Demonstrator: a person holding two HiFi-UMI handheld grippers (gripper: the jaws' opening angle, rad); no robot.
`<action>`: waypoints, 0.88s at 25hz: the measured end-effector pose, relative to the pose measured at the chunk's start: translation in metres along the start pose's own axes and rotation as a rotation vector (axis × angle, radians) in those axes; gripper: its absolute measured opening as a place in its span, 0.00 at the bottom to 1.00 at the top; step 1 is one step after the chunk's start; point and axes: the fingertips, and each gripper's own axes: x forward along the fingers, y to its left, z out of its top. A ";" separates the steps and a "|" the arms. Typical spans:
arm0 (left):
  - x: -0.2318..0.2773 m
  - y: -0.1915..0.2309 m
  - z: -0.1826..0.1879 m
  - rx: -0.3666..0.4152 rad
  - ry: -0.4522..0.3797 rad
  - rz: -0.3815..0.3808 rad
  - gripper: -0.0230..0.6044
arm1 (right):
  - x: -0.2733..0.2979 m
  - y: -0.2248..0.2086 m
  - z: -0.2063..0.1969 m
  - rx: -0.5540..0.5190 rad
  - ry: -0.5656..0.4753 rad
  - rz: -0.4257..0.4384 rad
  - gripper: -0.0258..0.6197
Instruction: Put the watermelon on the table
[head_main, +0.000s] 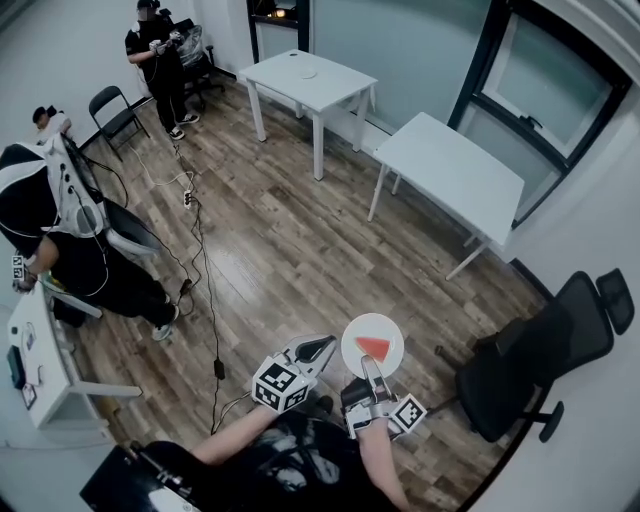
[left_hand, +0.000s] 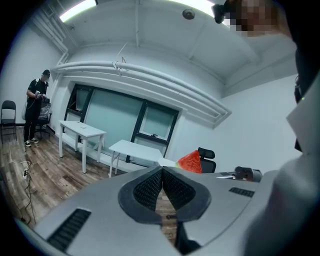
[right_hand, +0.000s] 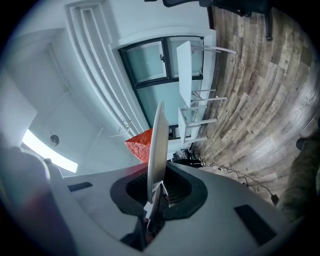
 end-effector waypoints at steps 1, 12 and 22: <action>0.005 0.003 0.003 0.003 0.001 -0.008 0.05 | 0.005 -0.002 0.003 0.001 -0.004 -0.001 0.10; 0.061 0.065 0.061 0.018 -0.084 -0.121 0.05 | 0.103 0.017 0.040 -0.093 -0.044 0.044 0.10; 0.098 0.115 0.068 -0.013 -0.063 -0.120 0.05 | 0.151 -0.003 0.070 -0.054 -0.070 0.005 0.10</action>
